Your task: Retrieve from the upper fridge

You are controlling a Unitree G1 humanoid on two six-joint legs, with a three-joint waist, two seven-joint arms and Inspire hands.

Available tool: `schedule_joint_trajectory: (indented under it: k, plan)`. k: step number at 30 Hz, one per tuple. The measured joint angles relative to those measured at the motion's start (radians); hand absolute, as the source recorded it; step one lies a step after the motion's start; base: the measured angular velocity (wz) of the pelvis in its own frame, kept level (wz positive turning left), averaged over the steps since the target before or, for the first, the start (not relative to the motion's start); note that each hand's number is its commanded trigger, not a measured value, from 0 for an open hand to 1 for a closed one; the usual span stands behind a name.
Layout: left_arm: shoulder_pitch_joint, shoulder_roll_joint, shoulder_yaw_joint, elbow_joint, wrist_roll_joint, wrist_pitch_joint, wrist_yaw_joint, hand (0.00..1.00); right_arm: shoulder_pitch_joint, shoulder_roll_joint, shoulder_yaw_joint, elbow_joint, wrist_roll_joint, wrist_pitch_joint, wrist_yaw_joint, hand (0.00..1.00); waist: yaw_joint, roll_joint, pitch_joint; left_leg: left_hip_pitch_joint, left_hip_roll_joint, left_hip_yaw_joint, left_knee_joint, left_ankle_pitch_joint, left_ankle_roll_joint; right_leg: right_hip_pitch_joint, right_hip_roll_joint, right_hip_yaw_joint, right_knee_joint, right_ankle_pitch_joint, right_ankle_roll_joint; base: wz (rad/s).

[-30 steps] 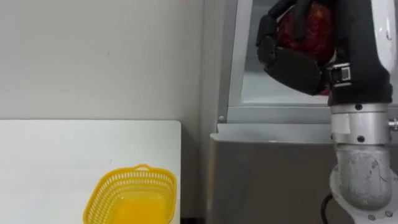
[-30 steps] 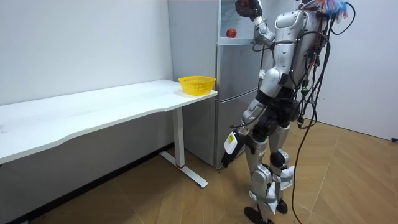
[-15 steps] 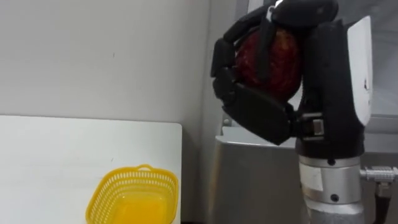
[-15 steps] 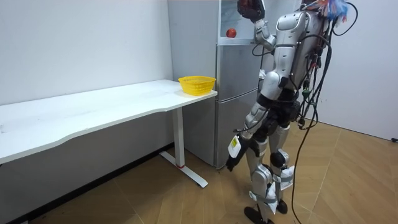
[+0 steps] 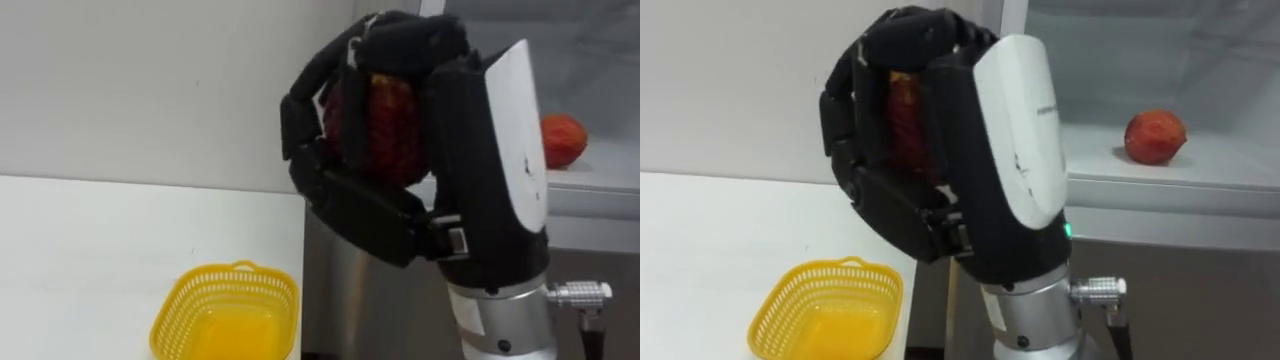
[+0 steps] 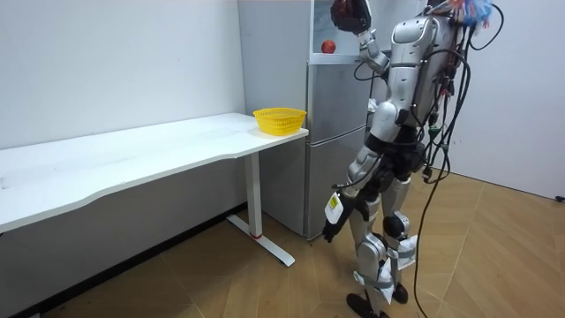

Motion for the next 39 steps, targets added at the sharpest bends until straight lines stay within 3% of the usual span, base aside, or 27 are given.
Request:
schedule_joint_trajectory:
  k: [7,13,17,24,35,39]
  plan:
    - [-0.018,0.003,-0.003,0.026,0.000,-0.002,0.001,0.00,-0.015,-0.007,0.022,0.120,-0.028,-0.001,0.007,1.00,0.040,-0.040,0.0110,-0.013,-0.001,-0.021,0.010,0.000,0.000,-0.001,-0.003,-0.036,0.000,0.000,0.000,0.09]
    - [-0.013,0.010,-0.003,0.025,0.004,-0.002,-0.023,0.00,-0.016,-0.008,0.059,0.205,-0.034,0.005,0.030,1.00,0.070,-0.056,0.0060,-0.030,-0.005,-0.049,0.012,0.001,0.001,-0.006,-0.015,-0.088,0.000,0.000,0.001,0.12]
    - [-0.006,0.013,-0.002,0.001,0.008,-0.002,-0.040,0.00,-0.028,-0.007,0.060,0.264,-0.033,0.005,0.042,1.00,0.093,-0.063,0.0098,-0.032,-0.009,-0.057,0.017,0.002,0.003,-0.005,-0.019,-0.097,0.000,-0.002,0.004,0.09]
    - [-0.011,0.013,-0.002,-0.005,0.010,0.004,-0.038,0.00,-0.044,-0.004,0.099,0.379,-0.041,0.046,0.075,1.00,0.109,-0.063,0.0112,-0.049,-0.017,-0.060,0.019,0.005,0.007,-0.017,-0.028,-0.099,-0.001,-0.005,0.008,0.02]
    - [-0.012,0.037,0.002,-0.011,0.023,0.027,-0.059,0.00,-0.063,-0.003,0.113,0.595,-0.040,0.113,0.102,1.00,0.145,-0.062,0.0121,-0.062,-0.019,-0.078,0.019,0.006,0.009,-0.023,-0.028,-0.112,-0.002,-0.005,0.009,0.05]
    - [-0.016,0.037,0.001,-0.011,0.023,0.034,-0.066,0.00,-0.063,-0.004,0.128,0.632,-0.038,0.112,0.125,1.00,0.146,-0.062,0.0121,-0.064,-0.019,-0.086,0.017,0.006,0.009,-0.024,-0.029,-0.123,-0.002,-0.006,0.009,0.07]
